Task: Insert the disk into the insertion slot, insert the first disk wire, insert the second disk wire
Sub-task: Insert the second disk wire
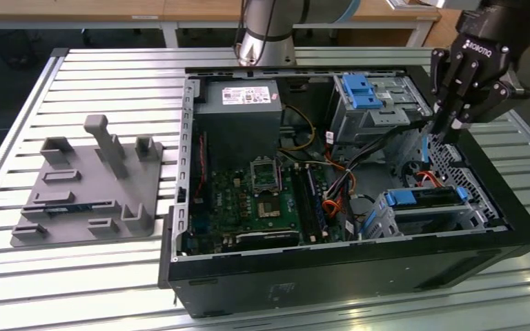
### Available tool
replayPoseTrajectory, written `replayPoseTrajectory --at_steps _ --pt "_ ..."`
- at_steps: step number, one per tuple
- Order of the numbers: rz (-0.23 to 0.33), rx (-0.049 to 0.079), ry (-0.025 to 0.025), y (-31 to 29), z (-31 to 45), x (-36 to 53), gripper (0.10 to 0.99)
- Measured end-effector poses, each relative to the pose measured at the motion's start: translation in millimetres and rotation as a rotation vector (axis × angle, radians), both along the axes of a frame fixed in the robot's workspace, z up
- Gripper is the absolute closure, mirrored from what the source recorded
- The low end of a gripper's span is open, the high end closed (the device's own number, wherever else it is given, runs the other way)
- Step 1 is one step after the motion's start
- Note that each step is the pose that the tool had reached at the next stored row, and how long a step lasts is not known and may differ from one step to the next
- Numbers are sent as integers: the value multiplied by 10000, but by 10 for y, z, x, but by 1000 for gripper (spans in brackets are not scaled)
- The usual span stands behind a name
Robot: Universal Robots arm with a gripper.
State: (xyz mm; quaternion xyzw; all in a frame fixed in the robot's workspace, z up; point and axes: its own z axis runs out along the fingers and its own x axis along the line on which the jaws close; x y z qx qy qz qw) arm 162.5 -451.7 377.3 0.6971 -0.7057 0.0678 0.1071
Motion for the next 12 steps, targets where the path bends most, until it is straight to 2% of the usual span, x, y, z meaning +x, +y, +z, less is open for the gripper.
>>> replayPoseTrajectory --at_steps 1,6,10,12 --pt "0 -119 0 10 -5 -29 788" --pt "-1 -524 0 62 -50 -183 788" --pt "2 -814 -1 65 -84 -212 788" --pt "13 -891 0 65 -109 -213 788"
